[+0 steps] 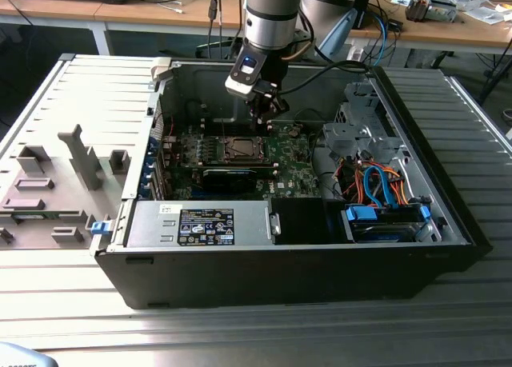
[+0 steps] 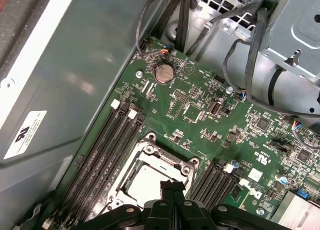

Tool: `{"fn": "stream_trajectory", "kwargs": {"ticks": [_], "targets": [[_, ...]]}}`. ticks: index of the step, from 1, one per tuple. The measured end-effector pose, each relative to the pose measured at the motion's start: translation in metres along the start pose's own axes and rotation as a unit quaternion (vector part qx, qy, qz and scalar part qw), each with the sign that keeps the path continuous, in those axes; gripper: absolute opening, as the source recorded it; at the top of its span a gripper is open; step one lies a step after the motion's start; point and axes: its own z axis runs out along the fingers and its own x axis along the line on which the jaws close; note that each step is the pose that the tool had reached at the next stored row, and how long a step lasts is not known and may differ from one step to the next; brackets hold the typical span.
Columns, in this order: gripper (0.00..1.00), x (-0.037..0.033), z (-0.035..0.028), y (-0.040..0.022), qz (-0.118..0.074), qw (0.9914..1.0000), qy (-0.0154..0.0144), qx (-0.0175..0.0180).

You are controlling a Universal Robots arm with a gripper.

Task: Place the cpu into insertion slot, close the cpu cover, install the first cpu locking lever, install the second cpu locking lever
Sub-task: 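Install the first cpu locking lever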

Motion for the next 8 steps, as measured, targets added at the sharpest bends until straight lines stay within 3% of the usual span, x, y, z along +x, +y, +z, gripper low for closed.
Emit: {"fn": "stream_trajectory", "kwargs": {"ticks": [8], "targets": [[0.11, 0.0, 0.0, 0.0, -0.009, 0.99996, -0.0002, -0.0001]]}}
